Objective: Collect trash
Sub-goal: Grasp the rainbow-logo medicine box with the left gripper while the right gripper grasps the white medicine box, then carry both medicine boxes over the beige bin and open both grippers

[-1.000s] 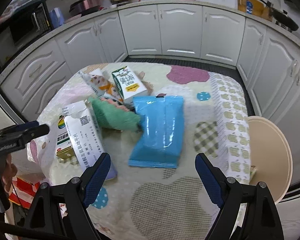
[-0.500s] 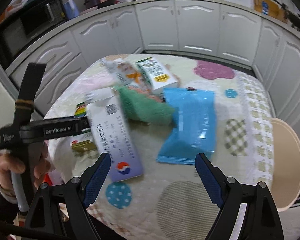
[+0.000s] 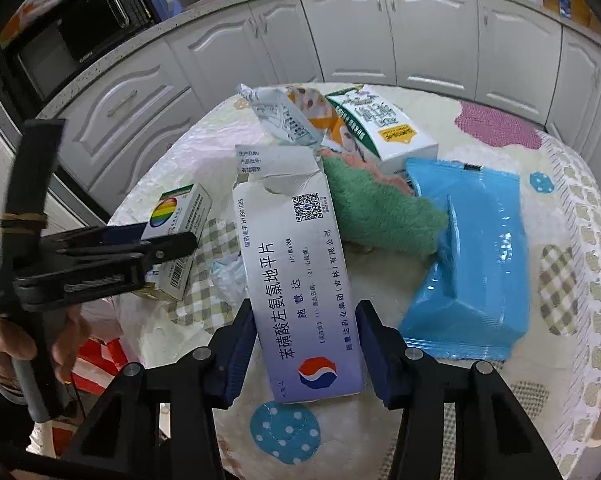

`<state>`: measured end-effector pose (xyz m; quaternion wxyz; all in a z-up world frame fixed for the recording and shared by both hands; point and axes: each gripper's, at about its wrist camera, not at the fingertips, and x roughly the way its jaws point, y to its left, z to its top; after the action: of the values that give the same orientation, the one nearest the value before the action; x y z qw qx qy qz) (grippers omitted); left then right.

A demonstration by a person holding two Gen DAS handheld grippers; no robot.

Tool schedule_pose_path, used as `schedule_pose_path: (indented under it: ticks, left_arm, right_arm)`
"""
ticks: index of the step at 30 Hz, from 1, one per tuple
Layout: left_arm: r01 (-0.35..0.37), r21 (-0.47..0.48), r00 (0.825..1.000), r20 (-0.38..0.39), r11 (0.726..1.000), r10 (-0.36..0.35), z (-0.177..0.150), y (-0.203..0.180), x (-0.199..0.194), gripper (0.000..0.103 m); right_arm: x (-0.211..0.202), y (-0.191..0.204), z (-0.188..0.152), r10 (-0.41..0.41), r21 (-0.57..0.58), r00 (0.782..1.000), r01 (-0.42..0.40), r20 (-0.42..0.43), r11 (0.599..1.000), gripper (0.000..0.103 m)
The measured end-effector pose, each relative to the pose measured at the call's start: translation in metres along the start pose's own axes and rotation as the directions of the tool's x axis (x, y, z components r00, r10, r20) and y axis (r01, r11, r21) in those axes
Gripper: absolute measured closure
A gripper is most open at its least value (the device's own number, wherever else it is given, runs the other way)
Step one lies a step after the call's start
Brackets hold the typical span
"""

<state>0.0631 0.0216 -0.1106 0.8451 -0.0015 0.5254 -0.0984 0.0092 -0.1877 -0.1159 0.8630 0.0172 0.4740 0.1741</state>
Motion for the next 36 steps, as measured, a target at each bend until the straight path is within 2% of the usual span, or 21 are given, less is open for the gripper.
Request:
schedule_pose_path:
  ticks: [3,6,16,26,36]
  left_arm:
    - [-0.007,0.009,1.0,0.001,1.0,0.007,0.0,-0.002,0.003,0.042]
    - [0.03,0.016,1.0,0.007,0.999,-0.03,-0.001,-0.005,-0.002,0.047]
    - [0.057,0.079,0.993,0.103,0.995,-0.065,-0.001,-0.025,-0.047,0.049]
    - [0.111,0.155,0.981,0.142,0.982,-0.133,0.004,-0.07,-0.071,0.05]
    - [0.158,0.218,0.97,0.147,0.963,-0.192,0.012,-0.121,-0.073,0.05]
  right_arm:
    - [-0.014,0.002,-0.003,-0.036,-0.025,0.999,0.036,0.023,0.999,0.055]
    - [-0.026,-0.003,-0.006,-0.064,-0.02,0.997,0.065,0.042,0.998,0.055]
    - [-0.049,-0.024,-0.008,-0.113,0.024,0.99,0.111,0.082,0.994,0.055]
    - [-0.071,-0.045,-0.013,-0.164,0.06,0.979,0.158,0.119,0.986,0.055]
    - [-0.094,-0.076,-0.02,-0.218,0.129,0.966,0.201,0.137,0.971,0.055]
